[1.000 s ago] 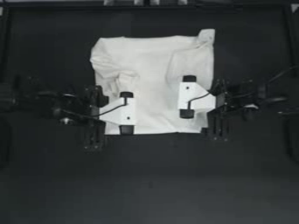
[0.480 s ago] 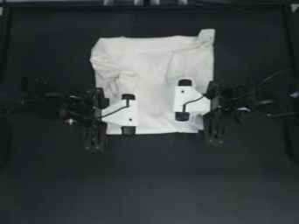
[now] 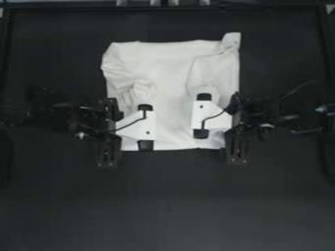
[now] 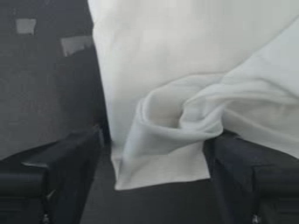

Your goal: Fold shirt

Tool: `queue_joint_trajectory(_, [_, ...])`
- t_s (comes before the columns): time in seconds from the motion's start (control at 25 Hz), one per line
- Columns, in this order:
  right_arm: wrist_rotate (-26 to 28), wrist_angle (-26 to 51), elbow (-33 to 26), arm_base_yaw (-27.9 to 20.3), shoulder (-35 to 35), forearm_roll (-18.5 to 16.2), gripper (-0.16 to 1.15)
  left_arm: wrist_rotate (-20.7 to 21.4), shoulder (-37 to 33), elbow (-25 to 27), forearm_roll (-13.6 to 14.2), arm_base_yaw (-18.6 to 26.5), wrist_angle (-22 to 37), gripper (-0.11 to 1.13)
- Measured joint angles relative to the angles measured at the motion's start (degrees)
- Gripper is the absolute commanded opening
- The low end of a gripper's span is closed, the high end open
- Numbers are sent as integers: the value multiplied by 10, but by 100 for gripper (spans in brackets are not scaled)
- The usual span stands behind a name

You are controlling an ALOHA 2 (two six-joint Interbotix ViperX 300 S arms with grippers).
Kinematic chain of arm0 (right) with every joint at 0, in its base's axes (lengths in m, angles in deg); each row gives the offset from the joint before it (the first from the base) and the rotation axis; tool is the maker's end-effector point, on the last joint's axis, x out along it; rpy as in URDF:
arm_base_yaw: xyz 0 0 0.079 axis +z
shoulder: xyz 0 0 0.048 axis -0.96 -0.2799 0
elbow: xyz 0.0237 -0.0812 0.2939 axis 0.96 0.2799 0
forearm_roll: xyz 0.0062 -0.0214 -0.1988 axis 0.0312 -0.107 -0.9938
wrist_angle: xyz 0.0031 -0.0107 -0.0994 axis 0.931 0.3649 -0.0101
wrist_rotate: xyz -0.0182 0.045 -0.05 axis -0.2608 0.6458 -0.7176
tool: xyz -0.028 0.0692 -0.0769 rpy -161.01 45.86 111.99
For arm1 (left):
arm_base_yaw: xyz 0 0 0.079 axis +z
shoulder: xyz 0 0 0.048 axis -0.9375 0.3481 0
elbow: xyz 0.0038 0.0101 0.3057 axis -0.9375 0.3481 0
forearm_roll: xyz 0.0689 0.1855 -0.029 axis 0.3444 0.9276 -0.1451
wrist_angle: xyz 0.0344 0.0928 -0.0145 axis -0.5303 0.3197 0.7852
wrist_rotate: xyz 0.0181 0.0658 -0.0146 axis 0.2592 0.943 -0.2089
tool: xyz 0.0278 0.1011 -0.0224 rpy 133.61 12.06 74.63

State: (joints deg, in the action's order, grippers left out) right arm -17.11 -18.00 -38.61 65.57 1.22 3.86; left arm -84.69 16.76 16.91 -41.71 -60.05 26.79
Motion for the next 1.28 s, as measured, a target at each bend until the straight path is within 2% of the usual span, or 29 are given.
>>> queue_joint_trajectory(0.12, [1, 0, 1, 0, -3, 0, 92, 0, 1, 1, 1, 2, -3, 71])
queue_joint_trajectory(0.2, [4, 0, 0, -1, -4, -1, 84, -1, 2, 1, 4, 6, -1, 58])
queue_joint_trajectory(0.28, [14, 0, 0, -1, -8, -5, 65, -1, 4, -2, 4, 9, 3, 43])
queue_joint_trajectory(0.48, [31, 15, -3, -3, -14, -19, 3, 9, 4, -1, 4, 5, 8, -4])
queue_joint_trajectory(0.52, [32, 18, -3, -4, -15, -20, -5, 11, 4, 0, 5, 3, 9, -5])
queue_joint_trajectory(0.56, [32, 21, -3, -3, -15, -21, -5, 14, 4, 1, 7, 2, 10, -2])
queue_joint_trajectory(0.64, [33, 23, -1, -3, -15, -22, 3, 13, 3, 1, 10, -3, 11, 5])
queue_joint_trajectory(0.72, [34, 24, -2, -3, -15, -23, 8, 13, 4, 1, 11, -3, 12, 6])
queue_joint_trajectory(0.88, [36, 23, -2, 2, -10, -23, 5, 9, -2, 2, 11, -8, 12, 5])
queue_joint_trajectory(1.2, [79, 16, 13, 33, 27, -20, 5, -40, -33, 28, 12, -43, 11, 5])
queue_joint_trajectory(1.28, [91, 17, 18, 40, 42, -20, 5, -59, -41, 31, 20, -57, 11, 5])
